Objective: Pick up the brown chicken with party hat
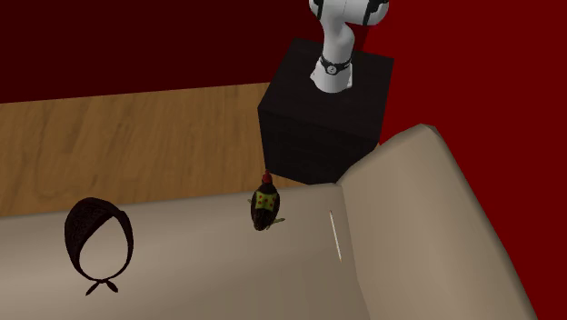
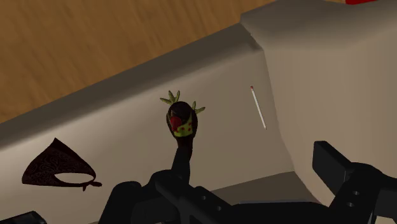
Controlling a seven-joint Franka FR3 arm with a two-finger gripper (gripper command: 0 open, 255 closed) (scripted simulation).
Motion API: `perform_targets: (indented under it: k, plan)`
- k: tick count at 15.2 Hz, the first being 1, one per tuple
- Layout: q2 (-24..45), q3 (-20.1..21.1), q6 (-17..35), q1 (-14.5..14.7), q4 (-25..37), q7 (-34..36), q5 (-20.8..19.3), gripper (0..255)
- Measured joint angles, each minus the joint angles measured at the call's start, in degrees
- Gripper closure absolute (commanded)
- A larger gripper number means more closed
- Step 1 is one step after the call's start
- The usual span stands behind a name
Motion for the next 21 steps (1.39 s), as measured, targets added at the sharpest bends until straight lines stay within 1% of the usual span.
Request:
perform_targets:
  k: [1, 3, 6, 11, 14, 15, 18, 21]
  plan:
    - [0.0, 0.0, 0.0, 0.0, 0.0, 0.0, 0.0, 0]
    - [0.6, 0.1, 2.7, -0.2, -1.7, 0.2, -0.1, 0]
    - [2.2, 0.2, 9.1, -0.7, -5.7, 0.4, -0.3, 0]
    - [7.4, 0.9, 21.2, -1.5, -10.9, 1.5, -0.6, 0]
    - [11.5, 1.0, 28.0, -2.2, -12.6, 1.9, -1.0, 0]
    - [13.3, 1.8, 30.6, -2.2, -13.0, 2.8, -1.1, 0]
    - [18.8, 1.7, 38.4, -3.3, -14.3, 3.2, -1.9, 0]
    - [24.9, 2.1, 45.5, -4.3, -14.3, 4.3, -2.9, 0]
